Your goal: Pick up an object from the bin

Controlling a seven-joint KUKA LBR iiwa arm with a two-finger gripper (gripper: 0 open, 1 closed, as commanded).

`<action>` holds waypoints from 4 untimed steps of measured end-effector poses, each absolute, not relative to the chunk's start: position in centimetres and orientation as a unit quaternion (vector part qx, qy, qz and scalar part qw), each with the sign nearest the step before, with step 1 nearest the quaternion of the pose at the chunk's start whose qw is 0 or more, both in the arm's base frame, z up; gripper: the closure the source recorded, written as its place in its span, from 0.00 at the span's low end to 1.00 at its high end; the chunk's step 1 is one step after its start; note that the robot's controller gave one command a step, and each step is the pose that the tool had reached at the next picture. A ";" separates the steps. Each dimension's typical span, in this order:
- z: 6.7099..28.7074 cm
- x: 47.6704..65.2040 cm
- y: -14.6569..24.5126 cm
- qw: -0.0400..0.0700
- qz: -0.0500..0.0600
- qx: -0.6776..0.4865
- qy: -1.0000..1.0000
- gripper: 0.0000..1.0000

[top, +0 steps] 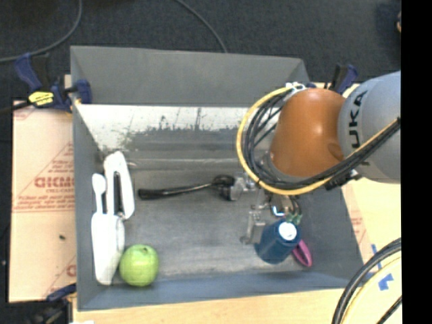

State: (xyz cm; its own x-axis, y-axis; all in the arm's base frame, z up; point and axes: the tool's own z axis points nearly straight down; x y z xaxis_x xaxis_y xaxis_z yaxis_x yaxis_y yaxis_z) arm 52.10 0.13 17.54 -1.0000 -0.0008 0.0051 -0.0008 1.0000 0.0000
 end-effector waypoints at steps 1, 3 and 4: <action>17.7 52.1 0.1 0.002 0.000 0.000 -1.000 0.00; 16.6 55.6 -1.5 0.001 -0.001 0.142 -0.990 0.00; 15.4 57.7 2.3 -0.007 0.000 0.027 -1.000 0.00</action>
Offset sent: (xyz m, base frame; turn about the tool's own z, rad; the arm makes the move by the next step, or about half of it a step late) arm -0.0424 0.0346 -0.0826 -0.3929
